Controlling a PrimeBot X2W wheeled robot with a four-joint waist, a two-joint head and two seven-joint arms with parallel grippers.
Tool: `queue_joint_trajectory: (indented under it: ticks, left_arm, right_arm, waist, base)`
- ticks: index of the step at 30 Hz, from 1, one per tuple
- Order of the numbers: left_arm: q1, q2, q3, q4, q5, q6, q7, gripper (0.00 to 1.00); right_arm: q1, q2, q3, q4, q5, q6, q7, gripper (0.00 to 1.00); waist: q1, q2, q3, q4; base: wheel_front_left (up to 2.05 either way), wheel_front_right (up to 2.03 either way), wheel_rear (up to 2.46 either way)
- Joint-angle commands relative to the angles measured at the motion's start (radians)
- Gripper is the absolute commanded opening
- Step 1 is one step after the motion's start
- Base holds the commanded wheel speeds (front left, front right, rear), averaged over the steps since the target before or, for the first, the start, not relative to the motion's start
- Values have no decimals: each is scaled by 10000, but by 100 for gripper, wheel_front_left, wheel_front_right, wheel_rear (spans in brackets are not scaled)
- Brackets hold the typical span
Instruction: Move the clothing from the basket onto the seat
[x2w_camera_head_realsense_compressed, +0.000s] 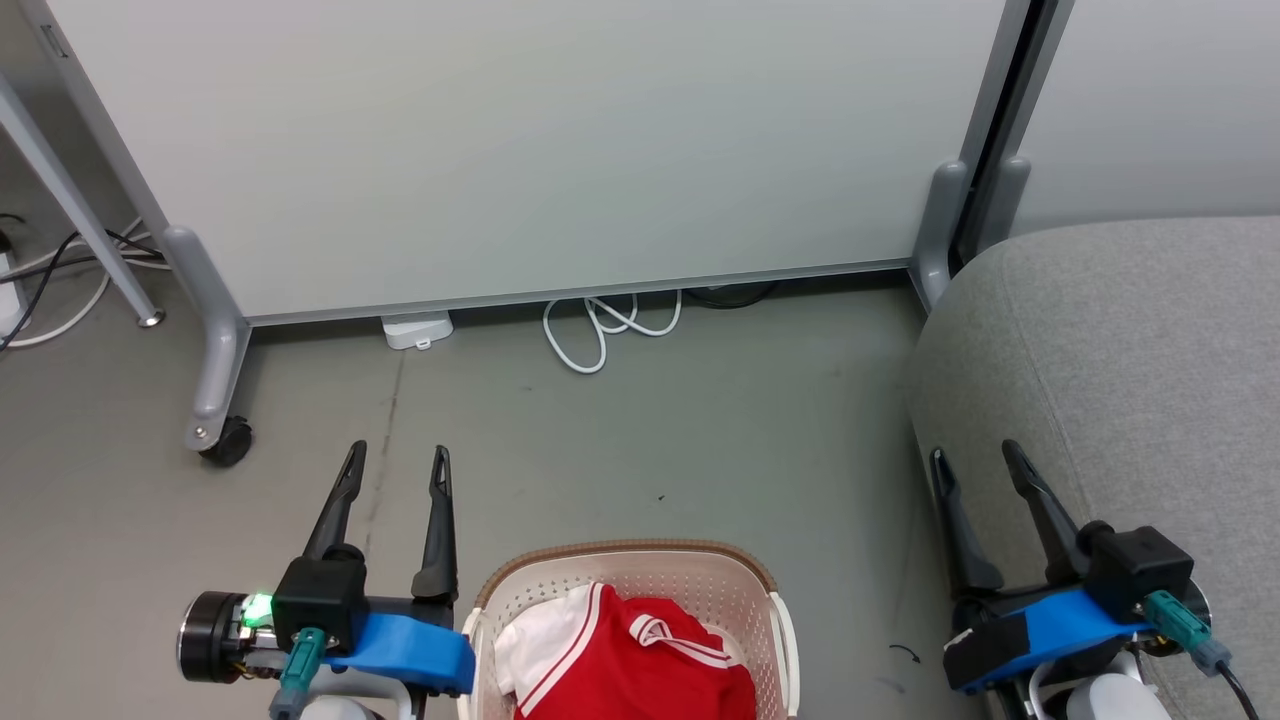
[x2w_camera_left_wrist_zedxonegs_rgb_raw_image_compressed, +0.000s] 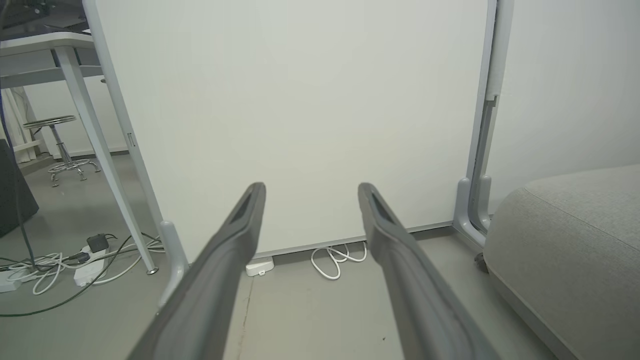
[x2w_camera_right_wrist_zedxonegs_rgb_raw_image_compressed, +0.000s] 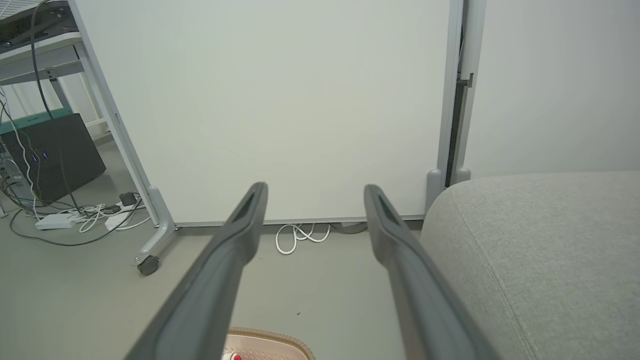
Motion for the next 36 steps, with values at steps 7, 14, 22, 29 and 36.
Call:
queue_joint_trajectory:
  ticks: [7,14,22,29,36]
  left_arm:
    - [-127,9,73,102,-24,-45,-76,100]
    - [-84,-48,181,237,-334,-184,-76,100]
    - [-94,-96,257,367,-424,-262,-76,100]
    - [-106,-108,287,393,-439,-302,-76,100]
    - [-173,-121,281,434,-465,-340,-76,100]
  right_arm:
    - [-135,-64,-21,102,-189,24,-80,100]
    - [-133,-62,-67,251,-28,24,-80,100]
    - [-178,-62,-41,366,53,24,-79,100]
    - [-169,-62,-17,373,56,24,-79,100]
    - [-184,-63,33,336,70,24,-79,100]
  waist:
    - [-1,0,-10,10]
    - [-1,0,-34,19]
    - [-1,0,-43,24]
    - [-1,0,-30,27]
    - [-1,0,22,8]
  base:
    - [0,0,0]
    - [0,0,0]
    - [0,0,0]
    - [0,0,0]
    - [0,0,0]
